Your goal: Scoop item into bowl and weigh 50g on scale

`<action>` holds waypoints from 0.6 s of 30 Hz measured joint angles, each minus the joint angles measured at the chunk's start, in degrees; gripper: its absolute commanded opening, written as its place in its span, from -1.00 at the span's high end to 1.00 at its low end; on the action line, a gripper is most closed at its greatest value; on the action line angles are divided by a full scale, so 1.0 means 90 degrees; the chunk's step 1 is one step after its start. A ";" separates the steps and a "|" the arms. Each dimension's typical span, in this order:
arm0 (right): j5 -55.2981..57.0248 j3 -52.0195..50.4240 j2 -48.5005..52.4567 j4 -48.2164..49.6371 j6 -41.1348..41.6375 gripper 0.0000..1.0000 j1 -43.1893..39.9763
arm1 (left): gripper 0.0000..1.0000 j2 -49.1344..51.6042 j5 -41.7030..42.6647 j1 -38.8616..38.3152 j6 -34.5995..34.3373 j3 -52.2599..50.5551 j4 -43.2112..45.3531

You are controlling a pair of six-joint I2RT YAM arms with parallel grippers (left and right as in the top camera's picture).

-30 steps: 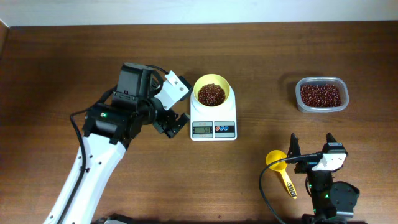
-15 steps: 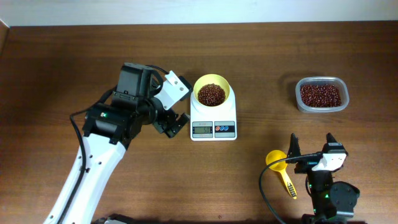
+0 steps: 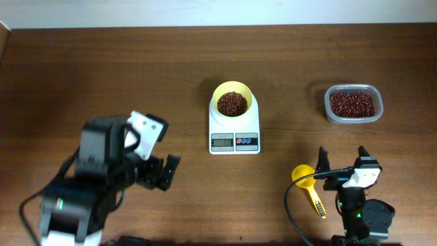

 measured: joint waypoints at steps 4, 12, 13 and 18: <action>0.0000 0.0000 -0.0010 0.0002 -0.0002 -0.97 0.0000 | -0.98 -0.1787 -0.0321 0.0007 -0.0539 -0.0957 0.0027; 0.0000 -0.0002 -0.0015 -0.0002 0.0000 -0.97 0.0000 | -0.98 -0.3891 -0.0804 0.0007 -0.1234 -0.1690 0.0138; 0.0000 0.0000 -0.0015 -0.0002 0.0000 -0.97 0.0000 | -0.98 -0.3942 -0.0874 0.0005 -0.1297 -0.1690 0.0138; 0.0000 -0.0002 -0.0015 -0.0002 0.0000 -0.97 0.0000 | -0.98 -0.4306 -0.1222 0.0007 -0.1678 -0.1698 0.0087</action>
